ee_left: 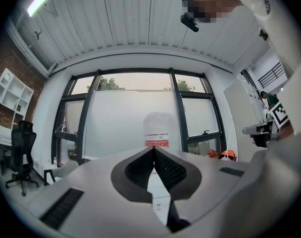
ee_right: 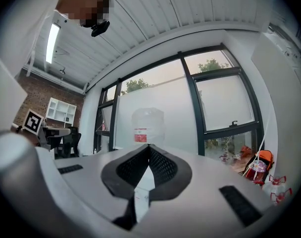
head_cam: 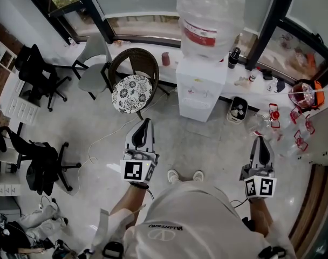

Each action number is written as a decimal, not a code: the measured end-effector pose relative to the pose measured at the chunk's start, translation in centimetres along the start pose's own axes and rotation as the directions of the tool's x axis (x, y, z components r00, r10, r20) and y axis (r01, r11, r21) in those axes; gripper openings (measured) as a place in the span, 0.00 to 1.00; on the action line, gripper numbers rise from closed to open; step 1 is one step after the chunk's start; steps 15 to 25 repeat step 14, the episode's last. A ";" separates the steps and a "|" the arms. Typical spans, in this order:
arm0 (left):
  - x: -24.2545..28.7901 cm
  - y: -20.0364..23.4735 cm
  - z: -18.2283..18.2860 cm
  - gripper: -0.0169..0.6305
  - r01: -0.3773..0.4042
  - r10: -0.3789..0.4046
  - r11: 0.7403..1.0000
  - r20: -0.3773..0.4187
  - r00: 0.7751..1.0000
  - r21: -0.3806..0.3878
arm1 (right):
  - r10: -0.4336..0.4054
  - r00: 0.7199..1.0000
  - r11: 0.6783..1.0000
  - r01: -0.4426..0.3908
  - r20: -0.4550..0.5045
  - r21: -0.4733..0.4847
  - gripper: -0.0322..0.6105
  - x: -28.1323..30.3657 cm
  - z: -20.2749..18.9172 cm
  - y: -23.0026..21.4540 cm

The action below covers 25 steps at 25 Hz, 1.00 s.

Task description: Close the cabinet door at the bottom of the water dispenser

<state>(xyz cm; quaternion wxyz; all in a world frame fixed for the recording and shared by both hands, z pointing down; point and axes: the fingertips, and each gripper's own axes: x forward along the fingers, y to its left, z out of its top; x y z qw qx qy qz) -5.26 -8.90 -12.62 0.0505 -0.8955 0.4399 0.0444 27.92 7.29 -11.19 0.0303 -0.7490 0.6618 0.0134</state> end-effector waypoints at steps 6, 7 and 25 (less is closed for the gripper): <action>0.0 -1.0 -0.3 0.04 0.015 -0.015 1.000 -0.006 1.000 -0.012 | -0.009 1.000 1.000 0.009 -0.010 0.012 0.07 -0.1 -0.4 -0.3; 0.0 -1.1 -0.3 0.04 0.018 -0.018 1.000 -0.006 1.000 -0.013 | -0.009 1.000 1.000 0.009 -0.011 0.012 0.07 -0.2 -0.5 -0.3; -0.2 -2.0 -0.5 0.04 0.027 -0.027 0.999 -0.006 1.000 -0.017 | -0.010 1.000 1.000 0.010 -0.021 0.021 0.07 -0.7 -1.2 -0.4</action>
